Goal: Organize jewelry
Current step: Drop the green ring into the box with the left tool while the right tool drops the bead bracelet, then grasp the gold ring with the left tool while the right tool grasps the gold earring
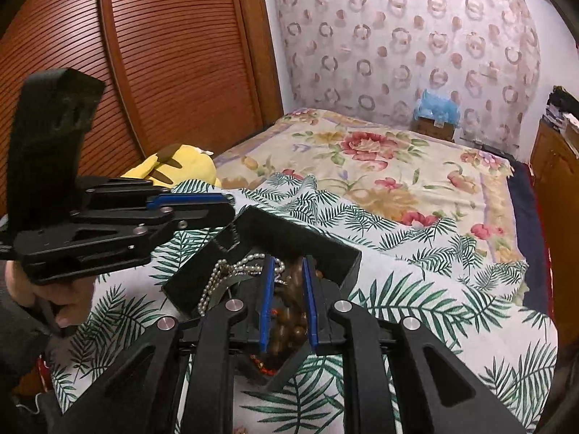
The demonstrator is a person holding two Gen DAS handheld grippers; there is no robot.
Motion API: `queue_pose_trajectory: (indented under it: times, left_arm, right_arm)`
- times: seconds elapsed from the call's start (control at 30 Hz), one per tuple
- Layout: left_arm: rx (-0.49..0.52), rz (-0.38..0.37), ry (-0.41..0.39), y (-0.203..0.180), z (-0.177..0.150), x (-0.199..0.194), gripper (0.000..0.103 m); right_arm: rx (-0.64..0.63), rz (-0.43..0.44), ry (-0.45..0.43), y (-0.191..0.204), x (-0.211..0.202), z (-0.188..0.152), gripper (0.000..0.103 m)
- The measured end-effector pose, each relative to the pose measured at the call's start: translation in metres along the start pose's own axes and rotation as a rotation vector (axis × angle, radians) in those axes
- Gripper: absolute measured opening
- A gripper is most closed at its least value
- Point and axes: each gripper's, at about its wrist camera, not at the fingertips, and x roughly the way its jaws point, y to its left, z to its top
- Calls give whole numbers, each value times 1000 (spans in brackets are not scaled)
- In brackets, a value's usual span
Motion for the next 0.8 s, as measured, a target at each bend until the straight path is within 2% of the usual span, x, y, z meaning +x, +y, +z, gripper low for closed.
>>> queue_pose_trajectory:
  times: [0.43, 0.6, 0.67, 0.77, 0.8]
  left_arm:
    - [6, -1, 20, -2, -4, 10, 12]
    - [17, -2, 2, -8, -9, -2, 22]
    - [19, -7, 0, -10, -19, -10, 25]
    - [28, -1, 1, -14, -37, -21, 34]
    - [26, 4, 3, -13, -43, -24, 36]
  right_arm:
    - [23, -58, 6, 2, -30, -40, 18]
    - [37, -62, 39, 9, -41, -69, 18]
    - [34, -66, 55, 13, -42, -78, 18]
    - [28, -69, 87, 21, -40, -94, 18]
    - [21, -73, 94, 24, -40, -99, 25]
